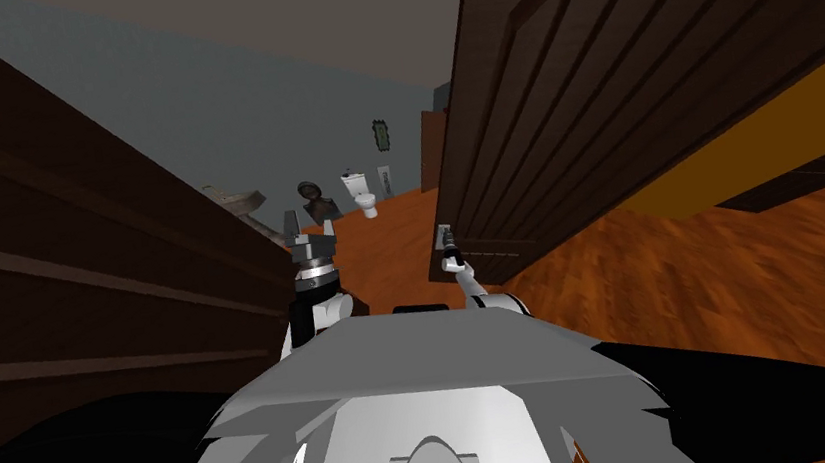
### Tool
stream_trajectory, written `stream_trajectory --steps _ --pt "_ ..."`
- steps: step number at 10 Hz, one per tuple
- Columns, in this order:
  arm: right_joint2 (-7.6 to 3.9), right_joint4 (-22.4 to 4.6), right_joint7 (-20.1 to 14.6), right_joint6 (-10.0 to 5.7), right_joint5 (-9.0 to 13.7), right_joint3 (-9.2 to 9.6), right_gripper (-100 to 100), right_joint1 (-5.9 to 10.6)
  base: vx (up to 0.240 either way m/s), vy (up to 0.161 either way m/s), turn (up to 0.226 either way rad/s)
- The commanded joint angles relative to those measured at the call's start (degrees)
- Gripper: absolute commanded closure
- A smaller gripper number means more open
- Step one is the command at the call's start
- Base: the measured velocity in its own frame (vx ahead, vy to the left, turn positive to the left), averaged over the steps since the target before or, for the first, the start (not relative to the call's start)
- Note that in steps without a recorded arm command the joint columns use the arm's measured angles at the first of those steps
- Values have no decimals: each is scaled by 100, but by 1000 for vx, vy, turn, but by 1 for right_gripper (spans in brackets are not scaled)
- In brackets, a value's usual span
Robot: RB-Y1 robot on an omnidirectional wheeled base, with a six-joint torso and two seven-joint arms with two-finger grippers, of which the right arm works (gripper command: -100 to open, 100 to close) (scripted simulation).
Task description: Push the door open
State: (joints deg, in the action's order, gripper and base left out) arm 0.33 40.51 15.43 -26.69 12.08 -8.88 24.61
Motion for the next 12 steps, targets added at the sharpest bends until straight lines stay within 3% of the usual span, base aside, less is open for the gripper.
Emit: stream_trajectory --steps 1,5,6,12 --pt "-127 104 99 8 42 -158 100 46 166 45 -50" --pt "-145 127 275 3 137 -425 100 64 201 36 -119" --pt "-199 106 174 -9 144 -172 -100 58 104 -9 -232" --pt "-277 103 -29 20 234 525 -100 79 0 -18 -217"
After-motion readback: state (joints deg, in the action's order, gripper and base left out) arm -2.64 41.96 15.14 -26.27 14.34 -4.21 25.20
